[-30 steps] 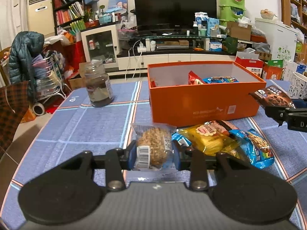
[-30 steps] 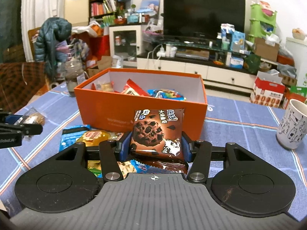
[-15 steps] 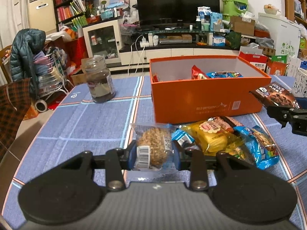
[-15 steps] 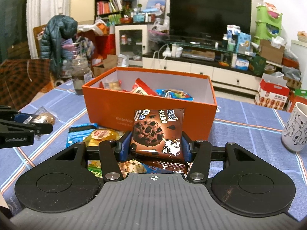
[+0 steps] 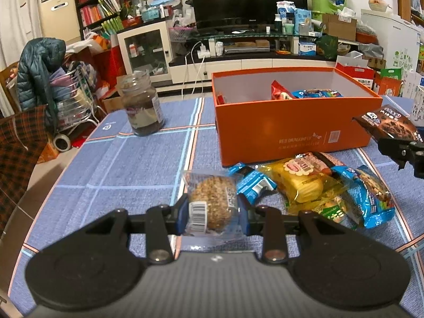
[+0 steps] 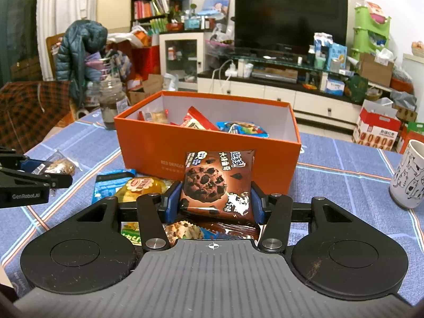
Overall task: Organize snacks
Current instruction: 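Lift and hold both packets above the snack pile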
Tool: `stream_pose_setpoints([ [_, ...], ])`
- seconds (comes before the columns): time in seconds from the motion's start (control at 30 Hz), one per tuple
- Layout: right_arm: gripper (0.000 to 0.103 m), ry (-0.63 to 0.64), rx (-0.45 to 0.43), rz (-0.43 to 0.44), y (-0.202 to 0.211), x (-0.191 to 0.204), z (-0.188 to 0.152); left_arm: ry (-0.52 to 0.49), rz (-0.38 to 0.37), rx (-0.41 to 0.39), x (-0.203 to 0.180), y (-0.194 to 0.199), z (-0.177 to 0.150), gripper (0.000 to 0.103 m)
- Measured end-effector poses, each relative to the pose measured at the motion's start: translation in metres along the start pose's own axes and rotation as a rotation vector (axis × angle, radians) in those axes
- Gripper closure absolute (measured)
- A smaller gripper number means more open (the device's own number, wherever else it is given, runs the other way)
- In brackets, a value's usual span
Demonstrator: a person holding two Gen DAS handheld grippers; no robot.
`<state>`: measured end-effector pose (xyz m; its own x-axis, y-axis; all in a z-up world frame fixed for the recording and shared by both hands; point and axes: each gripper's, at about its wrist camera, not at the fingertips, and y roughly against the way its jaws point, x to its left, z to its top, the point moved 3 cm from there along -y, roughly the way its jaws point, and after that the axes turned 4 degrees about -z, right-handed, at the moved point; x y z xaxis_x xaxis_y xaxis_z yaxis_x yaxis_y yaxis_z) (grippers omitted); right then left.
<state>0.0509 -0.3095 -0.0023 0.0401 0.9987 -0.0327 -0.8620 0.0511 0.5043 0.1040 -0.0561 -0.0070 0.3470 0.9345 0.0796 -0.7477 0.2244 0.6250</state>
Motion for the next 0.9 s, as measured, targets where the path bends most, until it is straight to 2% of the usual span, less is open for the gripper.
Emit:
stream_pose_setpoints([
  [0.67,0.063,-0.001,0.0,0.007,-0.001,-0.001,0.0,-0.005,0.009,0.018,0.0,-0.003,0.0,0.069],
  [0.9,0.063,-0.019,-0.021,0.018,0.006,0.0,0.006,0.009,-0.027,-0.015,-0.007,0.008,0.011,0.069],
])
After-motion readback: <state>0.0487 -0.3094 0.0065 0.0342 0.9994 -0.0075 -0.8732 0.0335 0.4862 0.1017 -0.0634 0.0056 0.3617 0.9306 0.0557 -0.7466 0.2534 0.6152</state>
